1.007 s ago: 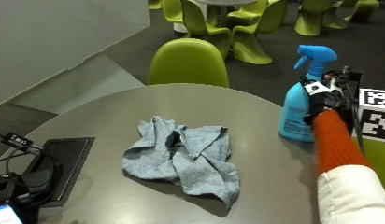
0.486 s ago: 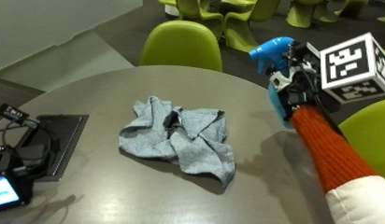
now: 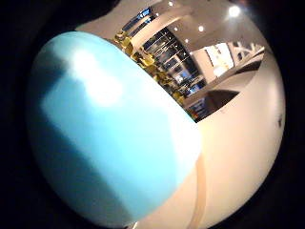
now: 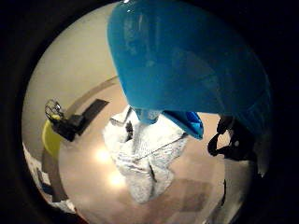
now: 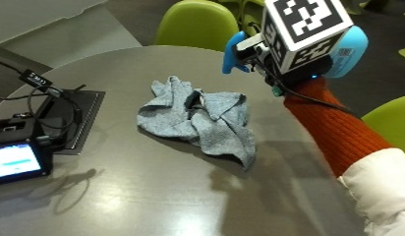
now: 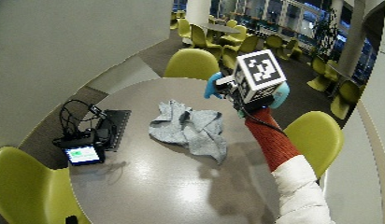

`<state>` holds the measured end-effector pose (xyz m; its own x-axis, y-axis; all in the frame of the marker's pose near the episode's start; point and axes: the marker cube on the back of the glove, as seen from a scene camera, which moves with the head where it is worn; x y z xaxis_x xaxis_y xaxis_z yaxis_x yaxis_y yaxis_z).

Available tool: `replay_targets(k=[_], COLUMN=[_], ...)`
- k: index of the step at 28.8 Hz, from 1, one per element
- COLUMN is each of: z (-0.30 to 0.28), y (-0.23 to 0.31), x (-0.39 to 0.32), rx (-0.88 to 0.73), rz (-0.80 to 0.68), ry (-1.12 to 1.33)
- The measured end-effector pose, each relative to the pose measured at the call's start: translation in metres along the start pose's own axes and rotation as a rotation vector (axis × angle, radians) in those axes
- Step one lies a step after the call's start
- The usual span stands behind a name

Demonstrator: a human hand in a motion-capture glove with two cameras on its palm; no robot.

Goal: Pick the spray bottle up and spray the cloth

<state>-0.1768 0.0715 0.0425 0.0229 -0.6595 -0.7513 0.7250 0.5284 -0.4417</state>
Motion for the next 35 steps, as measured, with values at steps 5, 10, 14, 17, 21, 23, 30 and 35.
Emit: replay_targets(k=[5,10,14,17,21,23,30,35], z=[-0.003,-0.006,-0.004,-0.006,-0.023,-0.028,-0.029,-0.011], y=[-0.007,-0.013,-0.011,-0.011,-0.017,-0.021,-0.025,-0.035], x=[-0.010,-0.022,-0.026,-0.025,-0.017,-0.011,-0.008,-0.047], rx=[0.006,0.003,-0.011,0.000,0.044,0.051,0.044,-0.002], rz=[-0.048,-0.088,-0.084,-0.015,0.187,0.310,0.580,0.660], ry=[0.139,0.191,0.174,0.042,-0.354,-0.589,-1.157,-1.362])
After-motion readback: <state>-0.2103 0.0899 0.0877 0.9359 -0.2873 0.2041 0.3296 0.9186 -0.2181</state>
